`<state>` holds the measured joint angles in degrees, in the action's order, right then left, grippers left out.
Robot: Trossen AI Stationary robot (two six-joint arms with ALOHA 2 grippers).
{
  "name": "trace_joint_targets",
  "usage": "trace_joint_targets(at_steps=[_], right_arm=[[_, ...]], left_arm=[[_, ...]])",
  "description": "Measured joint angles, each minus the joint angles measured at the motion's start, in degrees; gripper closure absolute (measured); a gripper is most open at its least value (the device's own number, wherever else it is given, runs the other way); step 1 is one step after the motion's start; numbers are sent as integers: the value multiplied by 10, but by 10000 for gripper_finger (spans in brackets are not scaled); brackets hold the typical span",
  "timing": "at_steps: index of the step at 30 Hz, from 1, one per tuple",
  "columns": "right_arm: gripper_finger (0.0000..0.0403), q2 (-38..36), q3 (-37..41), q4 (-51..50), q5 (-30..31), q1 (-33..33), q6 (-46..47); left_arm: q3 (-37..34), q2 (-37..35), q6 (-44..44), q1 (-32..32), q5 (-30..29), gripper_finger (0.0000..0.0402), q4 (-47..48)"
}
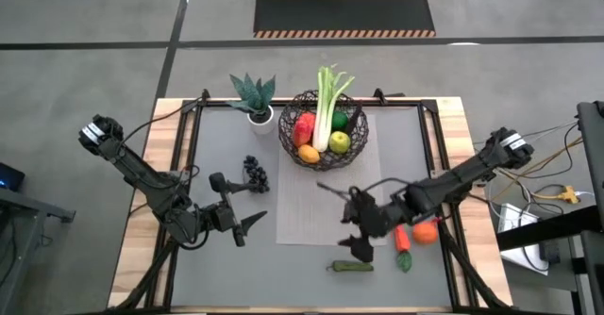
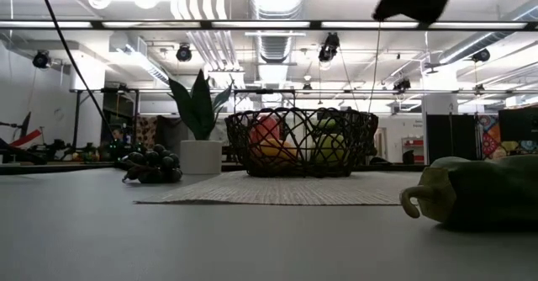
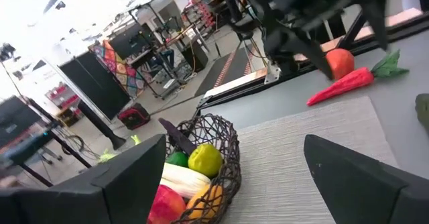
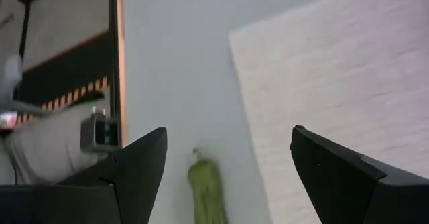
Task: Build produce basket
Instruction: Put the green chili pepper into the black wire basket
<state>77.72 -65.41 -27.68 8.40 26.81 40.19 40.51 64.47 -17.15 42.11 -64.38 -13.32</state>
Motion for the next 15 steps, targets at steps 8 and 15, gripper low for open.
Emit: trace_joint_targets(at_steps=[8,15], right_arm=[[103,77,0,-45,-10,76,4],[103,155,0,-69,-28,85,-3]], left_arm=[[0,11,35,0,28,65,1],[0,100,87,-3,89,65,-97]])
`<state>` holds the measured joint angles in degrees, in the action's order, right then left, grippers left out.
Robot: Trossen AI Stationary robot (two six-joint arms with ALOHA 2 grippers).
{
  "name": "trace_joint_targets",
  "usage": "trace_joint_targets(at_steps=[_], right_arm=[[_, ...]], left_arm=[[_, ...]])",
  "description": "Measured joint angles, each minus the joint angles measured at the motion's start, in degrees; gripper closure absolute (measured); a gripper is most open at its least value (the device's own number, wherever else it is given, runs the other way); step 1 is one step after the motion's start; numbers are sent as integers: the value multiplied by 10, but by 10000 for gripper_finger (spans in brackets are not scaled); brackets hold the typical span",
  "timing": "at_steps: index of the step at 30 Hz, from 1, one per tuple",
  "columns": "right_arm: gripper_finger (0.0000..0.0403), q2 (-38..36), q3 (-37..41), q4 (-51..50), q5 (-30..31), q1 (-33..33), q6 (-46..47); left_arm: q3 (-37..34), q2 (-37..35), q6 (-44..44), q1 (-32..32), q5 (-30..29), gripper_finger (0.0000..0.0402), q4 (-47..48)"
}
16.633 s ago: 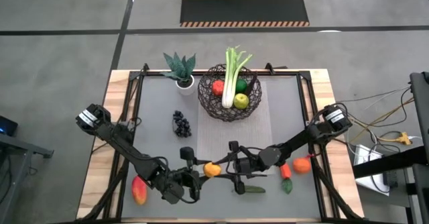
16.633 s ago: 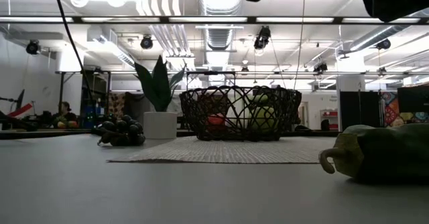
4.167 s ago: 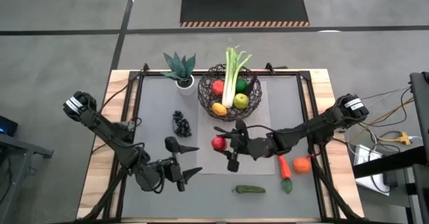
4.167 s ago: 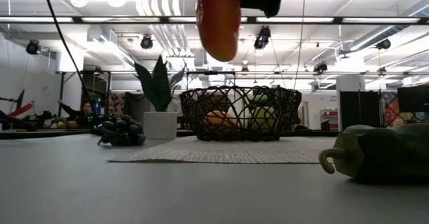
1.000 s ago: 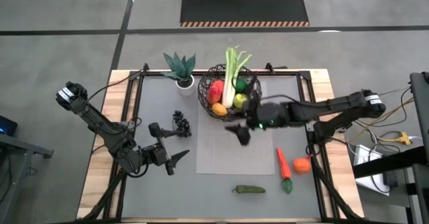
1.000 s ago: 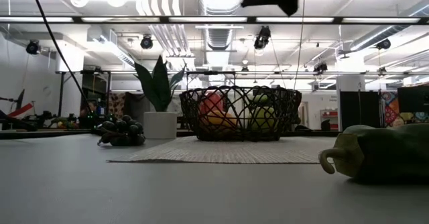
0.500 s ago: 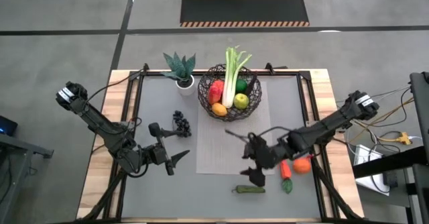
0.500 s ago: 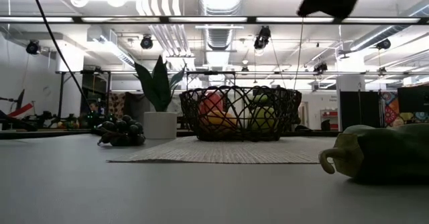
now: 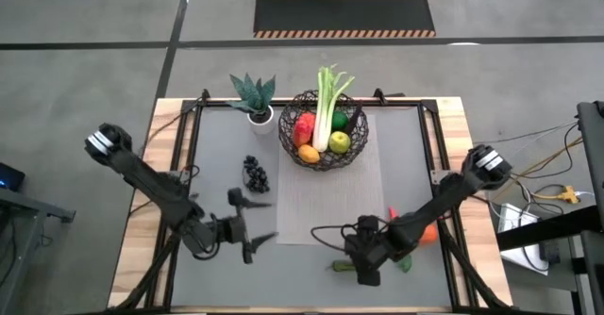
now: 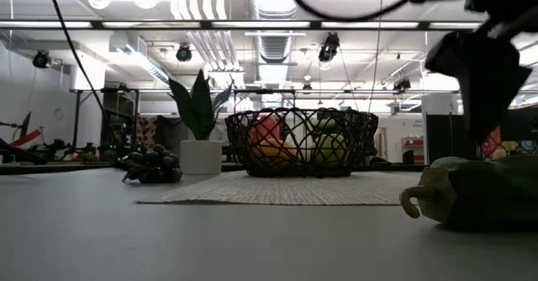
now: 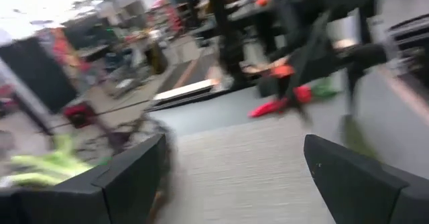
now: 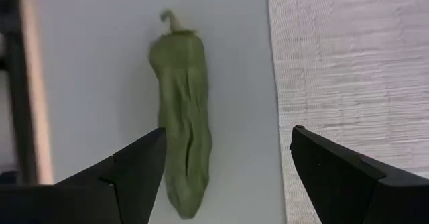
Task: Build produce basket
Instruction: Put the green chili pepper into the black wire basket
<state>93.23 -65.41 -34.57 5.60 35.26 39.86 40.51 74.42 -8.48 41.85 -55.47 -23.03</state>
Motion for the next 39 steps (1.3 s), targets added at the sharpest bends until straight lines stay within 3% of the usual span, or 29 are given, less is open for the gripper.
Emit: trace_joint_targets(at_steps=[4,10,23,31,35,39], right_arm=[[103,26,0,0,-17,0,0],[103,32,0,0,-27,5,0],[104,48,0,40,19,38,-5],[105,102,0,132,34,39,-96],[127,106,0,139,37,37,-100],[175,109,0,138,46,37,-101]], left_arm=[[0,92,-4,0,57,65,-112],[15,183,-71,0,67,65,-245],[14,157,-73,-2,65,65,-250],[15,155,-70,-4,59,65,-250],[17,155,-70,-4,59,66,-250],[16,155,-71,-4,59,65,-250]])
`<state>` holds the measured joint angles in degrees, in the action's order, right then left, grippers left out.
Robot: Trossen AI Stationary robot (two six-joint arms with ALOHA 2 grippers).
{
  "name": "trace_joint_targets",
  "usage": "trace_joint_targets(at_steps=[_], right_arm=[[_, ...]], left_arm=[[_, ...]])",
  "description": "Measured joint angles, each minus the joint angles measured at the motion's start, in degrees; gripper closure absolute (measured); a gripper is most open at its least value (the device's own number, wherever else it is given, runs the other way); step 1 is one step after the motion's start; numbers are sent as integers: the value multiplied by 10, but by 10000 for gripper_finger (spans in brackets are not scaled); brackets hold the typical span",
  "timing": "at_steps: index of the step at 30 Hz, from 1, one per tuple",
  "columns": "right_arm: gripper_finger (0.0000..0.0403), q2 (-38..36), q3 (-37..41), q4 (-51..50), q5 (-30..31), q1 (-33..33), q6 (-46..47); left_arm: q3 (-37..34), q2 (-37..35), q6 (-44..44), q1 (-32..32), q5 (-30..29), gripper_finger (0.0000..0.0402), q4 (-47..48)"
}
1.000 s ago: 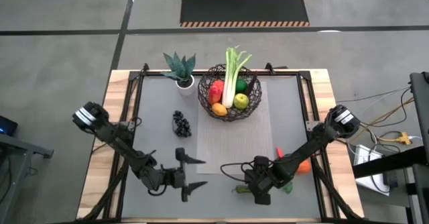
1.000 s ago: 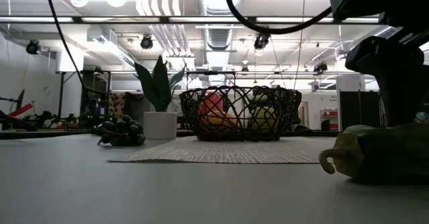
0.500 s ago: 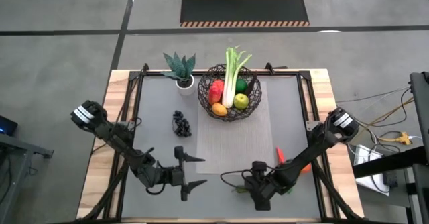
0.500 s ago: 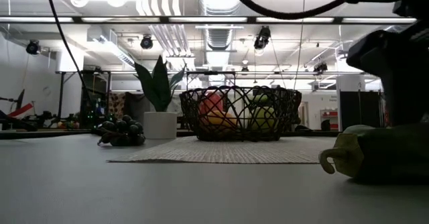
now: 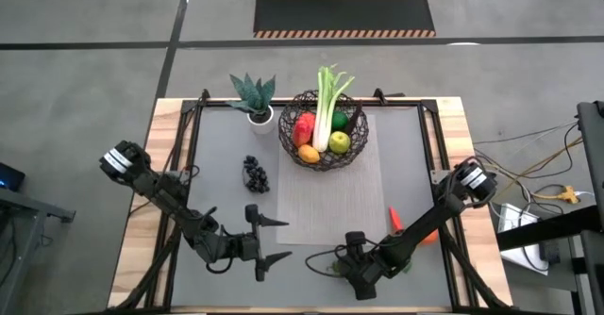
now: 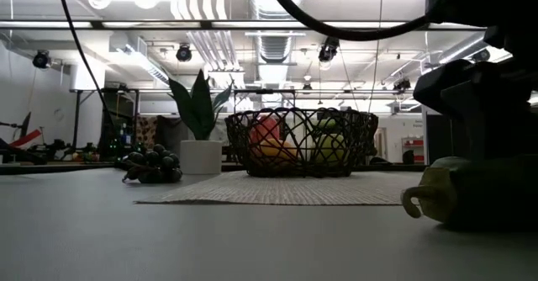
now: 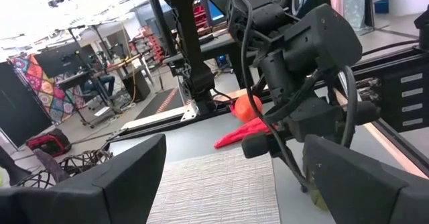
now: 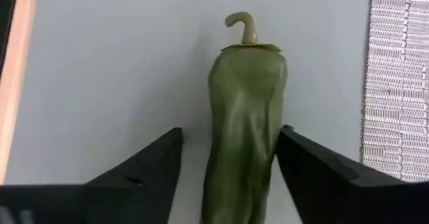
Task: Build produce basket
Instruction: Put the green chili pepper into the black wire basket
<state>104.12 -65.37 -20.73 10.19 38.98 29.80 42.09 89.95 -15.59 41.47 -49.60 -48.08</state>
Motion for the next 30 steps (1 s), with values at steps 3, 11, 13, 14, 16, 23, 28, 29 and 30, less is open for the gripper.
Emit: trace_joint_targets(at_steps=[3,11,13,14,16,23,28,29,30], right_arm=[[220,0,0,-1,3,0,1],[336,0,0,0,4,0,-12],[336,0,0,0,4,0,-14],[336,-1,0,-1,4,0,-18],[336,-5,1,-4,3,-4,-27],[336,-46,-4,-2,13,-18,-89],[336,-82,-8,3,71,-21,-150],[336,-89,-8,3,83,-22,-159],[336,-96,-8,4,93,-25,-163]], left_arm=[[1,0,0,0,-1,65,0],[1,-1,-3,-1,-1,65,0],[0,-1,-3,-1,-2,65,0],[0,-1,-3,-1,-2,65,1],[-1,-1,-11,-1,-2,65,1],[-2,-1,-27,-8,-2,65,1],[-3,-1,4,-7,-2,65,1],[-3,-1,7,-7,-2,65,1],[-3,-1,8,-7,-2,65,1]])
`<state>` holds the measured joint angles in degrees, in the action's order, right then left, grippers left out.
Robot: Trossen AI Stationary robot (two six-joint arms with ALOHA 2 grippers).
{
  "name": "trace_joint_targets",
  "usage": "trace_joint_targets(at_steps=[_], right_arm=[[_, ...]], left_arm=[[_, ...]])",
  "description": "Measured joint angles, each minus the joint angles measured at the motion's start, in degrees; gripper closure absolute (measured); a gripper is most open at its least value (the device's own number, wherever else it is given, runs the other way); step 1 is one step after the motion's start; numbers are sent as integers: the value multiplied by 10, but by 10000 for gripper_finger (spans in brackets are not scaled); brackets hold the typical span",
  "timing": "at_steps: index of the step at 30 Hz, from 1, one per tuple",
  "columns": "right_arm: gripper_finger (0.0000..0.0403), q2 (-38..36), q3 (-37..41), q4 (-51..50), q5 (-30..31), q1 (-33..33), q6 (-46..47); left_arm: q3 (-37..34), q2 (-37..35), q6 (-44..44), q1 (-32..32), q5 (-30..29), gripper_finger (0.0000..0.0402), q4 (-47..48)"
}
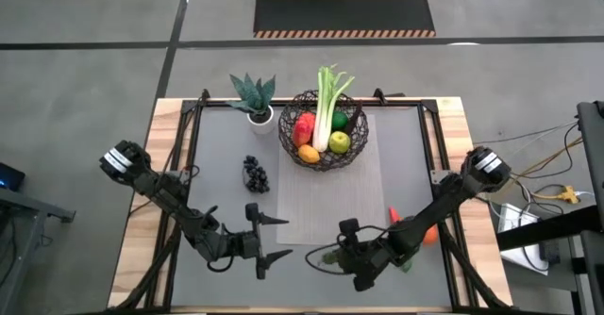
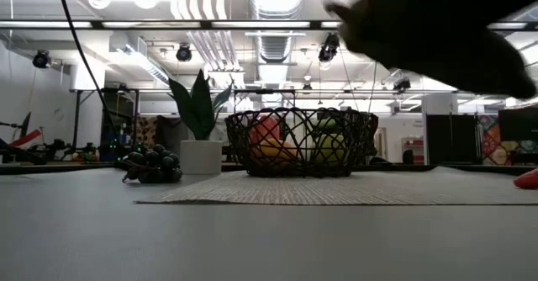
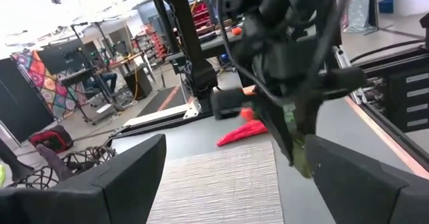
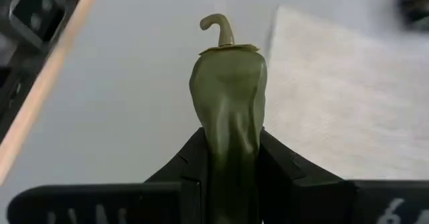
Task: Build produce basket
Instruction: Put the green chili pepper into the black wire basket
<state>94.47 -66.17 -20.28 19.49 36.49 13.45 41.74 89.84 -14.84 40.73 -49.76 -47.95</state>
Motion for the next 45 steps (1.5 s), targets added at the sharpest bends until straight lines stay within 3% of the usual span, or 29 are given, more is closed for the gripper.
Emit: trace_joint_targets(at_steps=[8,16,21,37,45], right_arm=[[336,-56,0,40,92,-18,-30],[336,-90,22,174,185,-31,-101],[336,-92,46,267,194,-49,-143],[336,-92,53,296,191,-59,-151],[336,-92,119,568,193,-79,-218]], left_arm=[[0,0,-10,-2,0,65,5],[1,-17,-53,-2,-1,65,5],[0,-26,-55,-2,-2,66,5],[-1,-27,-54,-2,-2,65,5],[-2,-51,-112,-2,-2,66,5]])
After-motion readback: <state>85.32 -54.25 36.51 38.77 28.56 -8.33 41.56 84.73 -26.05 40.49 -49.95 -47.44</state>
